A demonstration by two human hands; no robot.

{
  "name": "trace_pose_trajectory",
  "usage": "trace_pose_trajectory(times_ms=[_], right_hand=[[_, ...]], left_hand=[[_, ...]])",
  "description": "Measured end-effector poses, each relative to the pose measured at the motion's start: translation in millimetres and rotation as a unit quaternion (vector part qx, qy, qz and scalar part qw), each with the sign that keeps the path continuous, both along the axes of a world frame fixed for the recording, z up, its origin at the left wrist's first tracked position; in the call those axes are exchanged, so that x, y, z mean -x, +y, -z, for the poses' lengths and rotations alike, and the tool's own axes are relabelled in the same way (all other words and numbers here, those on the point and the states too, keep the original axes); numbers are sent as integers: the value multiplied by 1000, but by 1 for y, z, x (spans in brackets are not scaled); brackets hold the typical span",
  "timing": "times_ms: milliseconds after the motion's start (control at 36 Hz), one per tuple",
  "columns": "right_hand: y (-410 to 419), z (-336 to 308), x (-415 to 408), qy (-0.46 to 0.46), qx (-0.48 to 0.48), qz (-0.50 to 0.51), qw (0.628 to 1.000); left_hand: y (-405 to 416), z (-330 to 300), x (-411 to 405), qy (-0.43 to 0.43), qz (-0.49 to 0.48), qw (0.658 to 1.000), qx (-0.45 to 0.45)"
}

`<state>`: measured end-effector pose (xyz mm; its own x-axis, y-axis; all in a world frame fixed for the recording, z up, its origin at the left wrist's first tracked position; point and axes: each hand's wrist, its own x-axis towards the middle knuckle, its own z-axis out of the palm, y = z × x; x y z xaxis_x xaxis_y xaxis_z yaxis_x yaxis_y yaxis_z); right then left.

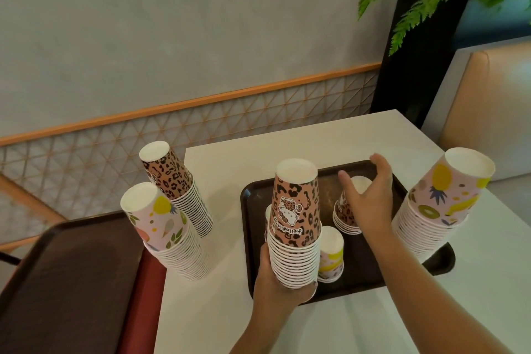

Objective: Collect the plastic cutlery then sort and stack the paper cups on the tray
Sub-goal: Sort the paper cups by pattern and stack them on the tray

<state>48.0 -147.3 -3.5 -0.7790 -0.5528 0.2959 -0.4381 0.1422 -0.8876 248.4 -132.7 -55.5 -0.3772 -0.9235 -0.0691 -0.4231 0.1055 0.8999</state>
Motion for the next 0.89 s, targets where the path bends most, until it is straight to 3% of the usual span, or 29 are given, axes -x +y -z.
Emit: trace_pose_trajectory(times_ms=[111,222,278,389,694,806,889], right_hand=[[14,-46,-27,13,115,-131,985],[28,-78,-51,-11,2,-353,936],[32,-84,-61,-8,-57,-390,919],[36,-86,-73,-3,-82,-368,926],[38,-97,-78,-35,-33,-298,953],[36,-102,-72,-99,19,-257,961],[33,-108,-62,-214,106,-242,940]], left_hand=[[6,-10,-6,62,1,997,-34],[9,-11,-12,102,-11,993,-50],[11,-11,-14,110,-14,992,-60],[14,-14,-18,113,-10,992,-63],[16,-18,-25,109,2,993,-48],[15,-17,-25,99,9,994,-49],[13,-14,-26,102,6,994,-45]])
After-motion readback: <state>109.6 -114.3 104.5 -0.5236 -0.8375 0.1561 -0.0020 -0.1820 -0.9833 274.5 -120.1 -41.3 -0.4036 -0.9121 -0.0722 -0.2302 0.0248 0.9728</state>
